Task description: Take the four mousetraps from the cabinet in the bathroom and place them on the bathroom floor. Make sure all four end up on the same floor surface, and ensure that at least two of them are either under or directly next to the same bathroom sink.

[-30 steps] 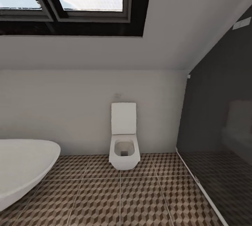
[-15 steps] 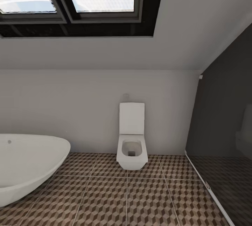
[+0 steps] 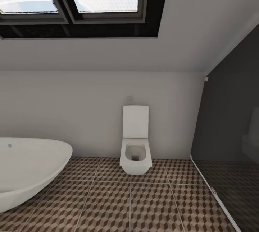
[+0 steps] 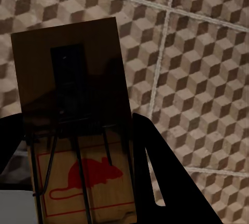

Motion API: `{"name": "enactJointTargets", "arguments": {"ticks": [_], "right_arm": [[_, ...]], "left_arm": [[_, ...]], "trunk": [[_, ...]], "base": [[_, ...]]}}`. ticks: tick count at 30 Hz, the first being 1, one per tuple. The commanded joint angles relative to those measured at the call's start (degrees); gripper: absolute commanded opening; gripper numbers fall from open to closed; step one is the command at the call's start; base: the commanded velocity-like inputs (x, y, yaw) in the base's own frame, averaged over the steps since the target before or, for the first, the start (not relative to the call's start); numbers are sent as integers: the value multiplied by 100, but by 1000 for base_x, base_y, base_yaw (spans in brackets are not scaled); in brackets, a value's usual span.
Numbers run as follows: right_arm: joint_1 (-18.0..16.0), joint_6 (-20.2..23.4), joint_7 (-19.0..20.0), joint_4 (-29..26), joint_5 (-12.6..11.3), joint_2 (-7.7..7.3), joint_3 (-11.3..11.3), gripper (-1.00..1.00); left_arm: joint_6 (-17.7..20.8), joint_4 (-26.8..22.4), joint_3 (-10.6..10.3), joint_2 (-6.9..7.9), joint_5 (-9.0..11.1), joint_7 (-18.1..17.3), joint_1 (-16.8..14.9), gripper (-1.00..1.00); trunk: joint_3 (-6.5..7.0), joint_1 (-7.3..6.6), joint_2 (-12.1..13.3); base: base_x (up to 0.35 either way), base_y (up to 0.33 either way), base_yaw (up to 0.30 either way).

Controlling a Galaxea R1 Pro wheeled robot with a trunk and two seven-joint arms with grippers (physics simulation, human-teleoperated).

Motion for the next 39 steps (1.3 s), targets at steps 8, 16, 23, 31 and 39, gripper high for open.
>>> {"name": "enactJointTargets", "arguments": {"ticks": [8, 16, 23, 31, 39], "right_arm": [[-7, 14, 3, 8, 34, -32, 30, -100], [-7, 18, 3, 8, 34, -34, 28, -100], [-7, 16, -2, 8, 32, -42, 26, -100], [-7, 10, -3, 8, 31, -89, 26, -100], [-7, 10, -3, 8, 30, -95, 26, -100]], "left_arm": [[-13, -1, -56, 5, 27, 18, -3, -100], [-13, -2, -56, 27, 27, 18, -3, -100], [-13, -2, -57, 32, 25, 18, -3, -100], [-13, -2, -57, 41, 26, 18, -3, -100], [-13, -2, -57, 55, 26, 26, -3, -100]], "trunk": [[-7, 0, -4], [-7, 0, -4], [-7, 0, -4], [-7, 0, -4], [-7, 0, -4]], "base": [[211, -45, 0], [294, -83, 0], [300, -86, 0], [300, -86, 0], [300, -84, 0]]}}
